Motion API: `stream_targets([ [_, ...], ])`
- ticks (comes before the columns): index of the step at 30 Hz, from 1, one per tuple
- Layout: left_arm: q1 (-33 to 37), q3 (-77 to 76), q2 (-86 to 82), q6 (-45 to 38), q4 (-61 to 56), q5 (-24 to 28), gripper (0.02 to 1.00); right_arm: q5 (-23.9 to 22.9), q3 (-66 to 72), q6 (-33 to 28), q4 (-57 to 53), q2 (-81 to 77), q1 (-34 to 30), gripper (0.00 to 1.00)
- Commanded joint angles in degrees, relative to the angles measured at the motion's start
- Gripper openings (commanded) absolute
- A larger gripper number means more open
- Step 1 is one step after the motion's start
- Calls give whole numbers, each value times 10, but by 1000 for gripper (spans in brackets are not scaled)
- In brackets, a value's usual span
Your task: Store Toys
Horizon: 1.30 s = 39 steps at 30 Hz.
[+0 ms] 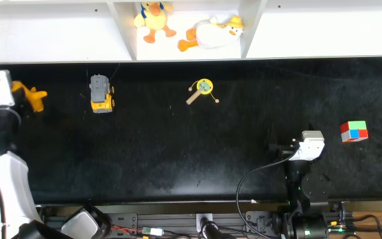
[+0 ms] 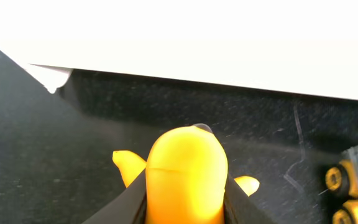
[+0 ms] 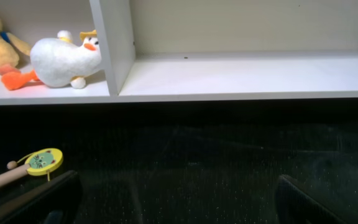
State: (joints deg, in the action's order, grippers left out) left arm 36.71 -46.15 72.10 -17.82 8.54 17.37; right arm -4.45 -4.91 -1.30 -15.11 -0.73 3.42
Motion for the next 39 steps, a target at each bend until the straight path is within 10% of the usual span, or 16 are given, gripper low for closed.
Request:
stream_targets([
  [1,-34,-12,-7,102,-33,-70,272,4,3,0,2,5,3,996],
  [39,-143,-189,149,209,-85,-160,308,4,3,0,2,5,3,996],
])
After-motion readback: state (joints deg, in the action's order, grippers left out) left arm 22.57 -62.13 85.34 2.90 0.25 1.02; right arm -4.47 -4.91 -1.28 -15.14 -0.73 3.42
